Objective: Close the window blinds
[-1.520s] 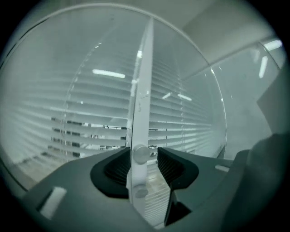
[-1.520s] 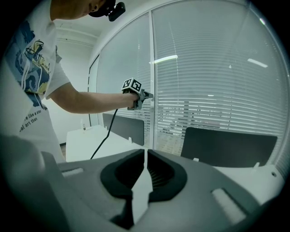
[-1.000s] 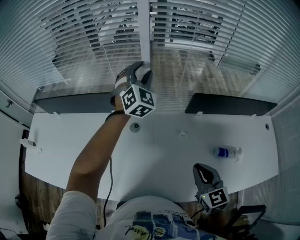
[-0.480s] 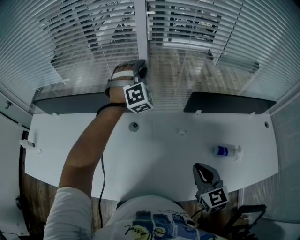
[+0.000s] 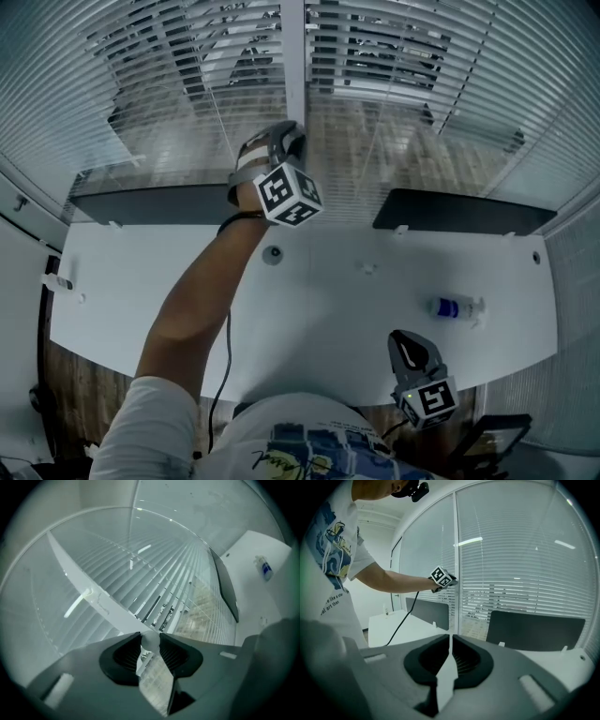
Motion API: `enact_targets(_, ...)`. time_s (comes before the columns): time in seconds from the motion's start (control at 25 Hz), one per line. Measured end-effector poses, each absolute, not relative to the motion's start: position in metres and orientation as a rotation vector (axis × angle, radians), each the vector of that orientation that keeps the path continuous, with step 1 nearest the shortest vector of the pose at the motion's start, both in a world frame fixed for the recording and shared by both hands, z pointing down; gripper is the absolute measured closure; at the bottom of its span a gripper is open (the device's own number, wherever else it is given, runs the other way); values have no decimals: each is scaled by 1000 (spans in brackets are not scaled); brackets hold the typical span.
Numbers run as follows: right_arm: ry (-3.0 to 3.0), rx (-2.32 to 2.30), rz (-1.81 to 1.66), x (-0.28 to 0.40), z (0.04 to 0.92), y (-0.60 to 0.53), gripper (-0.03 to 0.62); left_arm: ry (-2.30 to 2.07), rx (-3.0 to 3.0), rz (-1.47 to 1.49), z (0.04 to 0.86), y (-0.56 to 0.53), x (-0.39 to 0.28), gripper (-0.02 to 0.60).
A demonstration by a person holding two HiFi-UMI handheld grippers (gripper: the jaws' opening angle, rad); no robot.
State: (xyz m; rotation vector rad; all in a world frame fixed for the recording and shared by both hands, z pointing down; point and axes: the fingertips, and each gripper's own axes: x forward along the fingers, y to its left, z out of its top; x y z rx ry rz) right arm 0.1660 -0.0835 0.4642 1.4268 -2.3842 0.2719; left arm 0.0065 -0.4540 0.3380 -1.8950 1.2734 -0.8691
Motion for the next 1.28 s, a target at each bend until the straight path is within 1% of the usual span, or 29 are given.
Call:
enact_targets(0.68,-2377,1421,282,162,462,-87,582,1747,-2440,-379,328,-457,-14,454)
enact_targets(1.28,-2369,1416,284,163,461,-86,582,1940,-2726,-1,328,-458,-22,454)
